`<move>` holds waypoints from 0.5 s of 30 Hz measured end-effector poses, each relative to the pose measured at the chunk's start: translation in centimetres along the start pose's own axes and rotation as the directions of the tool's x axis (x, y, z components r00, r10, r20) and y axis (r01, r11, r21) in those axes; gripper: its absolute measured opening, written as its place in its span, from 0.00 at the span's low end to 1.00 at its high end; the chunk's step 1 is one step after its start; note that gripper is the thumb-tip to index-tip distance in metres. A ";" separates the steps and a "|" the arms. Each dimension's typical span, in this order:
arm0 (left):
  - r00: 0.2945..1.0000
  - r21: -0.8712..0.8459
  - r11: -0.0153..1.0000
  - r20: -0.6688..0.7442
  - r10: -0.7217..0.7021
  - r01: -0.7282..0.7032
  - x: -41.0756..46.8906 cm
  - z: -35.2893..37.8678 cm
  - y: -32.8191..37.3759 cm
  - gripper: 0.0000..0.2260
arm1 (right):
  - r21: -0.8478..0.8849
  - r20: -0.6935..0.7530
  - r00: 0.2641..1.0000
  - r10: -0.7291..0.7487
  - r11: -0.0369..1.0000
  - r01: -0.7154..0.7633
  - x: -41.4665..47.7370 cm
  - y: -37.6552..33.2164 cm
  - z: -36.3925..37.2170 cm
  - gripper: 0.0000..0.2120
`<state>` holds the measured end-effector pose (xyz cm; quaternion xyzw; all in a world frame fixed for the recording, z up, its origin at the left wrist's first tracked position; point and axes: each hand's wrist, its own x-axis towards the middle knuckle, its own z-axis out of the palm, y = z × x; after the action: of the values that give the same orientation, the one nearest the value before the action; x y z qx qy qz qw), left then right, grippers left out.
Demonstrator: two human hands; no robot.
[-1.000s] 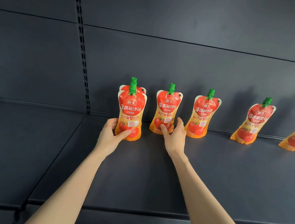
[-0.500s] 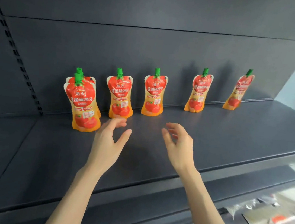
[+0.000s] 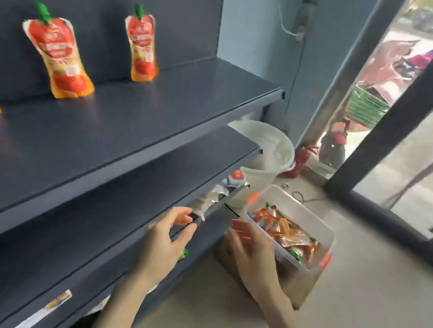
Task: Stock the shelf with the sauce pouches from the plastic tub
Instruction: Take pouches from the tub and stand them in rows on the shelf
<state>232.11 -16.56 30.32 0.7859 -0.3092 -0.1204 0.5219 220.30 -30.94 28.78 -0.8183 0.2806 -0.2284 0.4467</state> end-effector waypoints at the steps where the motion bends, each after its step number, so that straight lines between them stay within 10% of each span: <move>1: 0.998 -0.016 1.000 0.056 -0.021 0.022 0.1 2.4 0.1 0.11 | 0.000 -0.030 0.999 0.043 0.999 -0.043 -0.3 1.5 -1.7 0.08; 15: 0.846 0.121 0.992 0.524 -0.097 0.039 12.4 24.7 0.2 0.10 | 0.045 -0.265 0.869 0.418 0.906 -0.422 6.8 18.4 -13.6 0.06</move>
<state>229.01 -42.66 21.64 0.7593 -0.4187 -0.3340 0.3695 212.08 -51.80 20.55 -0.7024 0.5111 -0.2326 0.4373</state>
